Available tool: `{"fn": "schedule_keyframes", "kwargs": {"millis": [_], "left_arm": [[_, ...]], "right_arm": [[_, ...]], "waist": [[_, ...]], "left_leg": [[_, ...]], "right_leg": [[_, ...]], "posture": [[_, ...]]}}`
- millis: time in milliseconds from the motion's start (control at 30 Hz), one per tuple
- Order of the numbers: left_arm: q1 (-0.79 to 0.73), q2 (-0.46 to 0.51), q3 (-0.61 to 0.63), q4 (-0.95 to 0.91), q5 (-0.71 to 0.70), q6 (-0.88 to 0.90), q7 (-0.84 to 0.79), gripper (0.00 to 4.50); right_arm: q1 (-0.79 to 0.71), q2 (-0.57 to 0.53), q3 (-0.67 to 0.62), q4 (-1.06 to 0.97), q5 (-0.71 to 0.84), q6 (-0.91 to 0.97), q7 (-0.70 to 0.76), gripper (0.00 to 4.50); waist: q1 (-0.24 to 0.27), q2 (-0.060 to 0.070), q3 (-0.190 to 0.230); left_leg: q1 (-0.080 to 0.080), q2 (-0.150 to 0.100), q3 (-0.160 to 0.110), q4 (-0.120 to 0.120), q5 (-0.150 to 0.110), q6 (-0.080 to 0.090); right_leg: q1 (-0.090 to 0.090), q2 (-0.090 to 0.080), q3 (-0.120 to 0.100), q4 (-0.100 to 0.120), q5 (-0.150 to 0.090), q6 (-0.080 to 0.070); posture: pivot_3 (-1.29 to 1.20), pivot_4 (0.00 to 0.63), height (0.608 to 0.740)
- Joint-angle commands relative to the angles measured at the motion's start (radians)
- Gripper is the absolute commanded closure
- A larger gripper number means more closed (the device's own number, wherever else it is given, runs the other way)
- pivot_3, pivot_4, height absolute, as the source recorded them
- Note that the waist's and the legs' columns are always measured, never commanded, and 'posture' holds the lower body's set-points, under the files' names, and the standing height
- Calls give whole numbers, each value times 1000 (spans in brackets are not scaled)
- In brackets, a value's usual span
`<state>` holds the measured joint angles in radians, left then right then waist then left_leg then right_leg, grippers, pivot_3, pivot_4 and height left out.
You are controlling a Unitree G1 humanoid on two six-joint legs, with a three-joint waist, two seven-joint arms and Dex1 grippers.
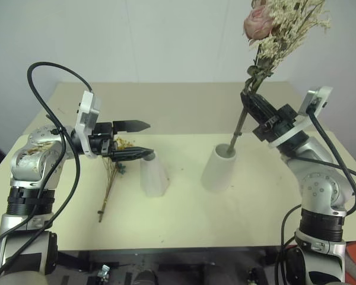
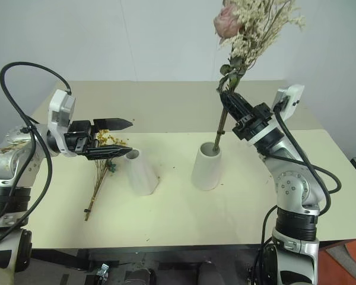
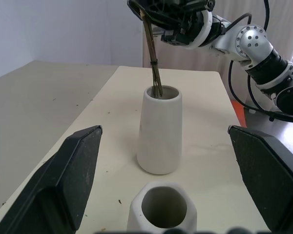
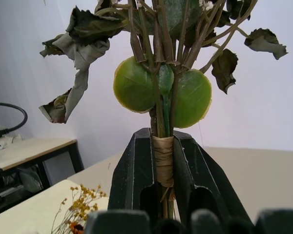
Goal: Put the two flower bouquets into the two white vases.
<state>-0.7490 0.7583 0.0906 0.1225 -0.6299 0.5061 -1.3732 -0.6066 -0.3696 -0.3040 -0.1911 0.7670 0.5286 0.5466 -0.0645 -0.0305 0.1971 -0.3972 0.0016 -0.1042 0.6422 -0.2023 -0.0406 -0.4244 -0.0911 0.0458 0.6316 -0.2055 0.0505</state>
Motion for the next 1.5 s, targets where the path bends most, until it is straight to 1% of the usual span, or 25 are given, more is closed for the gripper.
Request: {"fn": "schedule_keyframes", "kwargs": {"millis": [33,267,567,800,867,933,1000,1067,1100,1133,1200,1300,1367,1500], "left_arm": [[-27,9,13,-14,-3,-7,-8,0],[-26,12,10,-10,6,-12,-13,0],[-20,20,15,-18,6,-6,-13,0],[-20,23,15,-20,6,-5,-11,0],[-21,23,15,-18,7,-5,-12,0],[-22,24,14,-17,7,-5,-13,0],[-24,25,14,-14,8,-6,-14,0],[-26,26,13,-12,8,-7,-17,0],[-26,26,13,-12,8,-7,-17,0],[-26,26,12,-11,8,-8,-18,0],[-27,25,11,-11,8,-8,-18,0],[-27,24,10,-12,9,-9,-18,0],[-24,25,13,-14,9,-7,-18,0],[-7,29,20,-25,5,-2,-13,0]], "right_arm": [[3,8,6,-49,-1,-47,-1,4257],[53,41,50,-6,-49,-99,13,4257],[101,67,90,-20,-74,-124,18,4257],[144,88,120,-8,-134,-180,26,4257],[160,88,128,-11,-143,-193,34,3510],[175,83,135,-19,-149,-202,44,2936],[187,76,138,-38,-152,-205,48,2236],[200,57,140,-72,-148,-192,60,1543],[206,43,144,-87,-151,-192,72,1081],[213,30,144,-104,-150,-190,80,829],[228,1,139,-138,-139,-182,94,167],[254,-62,129,-177,-143,-174,125,167],[270,-107,116,-194,-137,-171,150,167],[291,-189,95,-207,-132,-161,192,167]], "waist": [[-2,0,0],[-2,0,0],[-2,0,0],[-2,0,0],[-2,0,0],[-2,0,0],[-1,0,0],[-1,0,0],[-1,0,0],[-1,0,0],[-1,0,0],[2,0,0],[3,0,0],[4,0,0]], "left_leg": [[0,0,0,0,0,0],[0,0,0,0,0,0],[0,0,0,0,0,0],[0,0,0,0,0,0],[0,0,0,0,0,0],[0,0,0,0,0,0],[1,0,0,0,0,0],[0,0,0,0,0,0],[0,0,0,0,0,0],[0,0,0,0,0,0],[0,0,0,0,0,0],[0,0,0,0,0,0],[0,0,0,0,0,0],[0,0,0,0,0,0]], "right_leg": [[0,0,0,0,0,0],[0,0,0,0,0,0],[0,0,0,0,0,0],[0,0,0,0,0,0],[0,0,0,0,0,0],[0,0,0,0,0,0],[0,0,0,0,0,0],[0,0,0,0,0,0],[0,0,0,0,0,0],[0,0,0,0,0,0],[0,0,0,0,0,0],[0,0,0,0,-1,2],[1,0,0,-1,-4,7],[1,0,0,0,-5,8]], "posture": [[0,150,740],[0,150,740],[0,150,740],[0,150,740],[0,150,740],[0,150,740],[0,150,740],[0,150,740],[0,150,740],[0,150,740],[0,150,740],[0,150,740],[0,150,740],[0,150,740]]}}
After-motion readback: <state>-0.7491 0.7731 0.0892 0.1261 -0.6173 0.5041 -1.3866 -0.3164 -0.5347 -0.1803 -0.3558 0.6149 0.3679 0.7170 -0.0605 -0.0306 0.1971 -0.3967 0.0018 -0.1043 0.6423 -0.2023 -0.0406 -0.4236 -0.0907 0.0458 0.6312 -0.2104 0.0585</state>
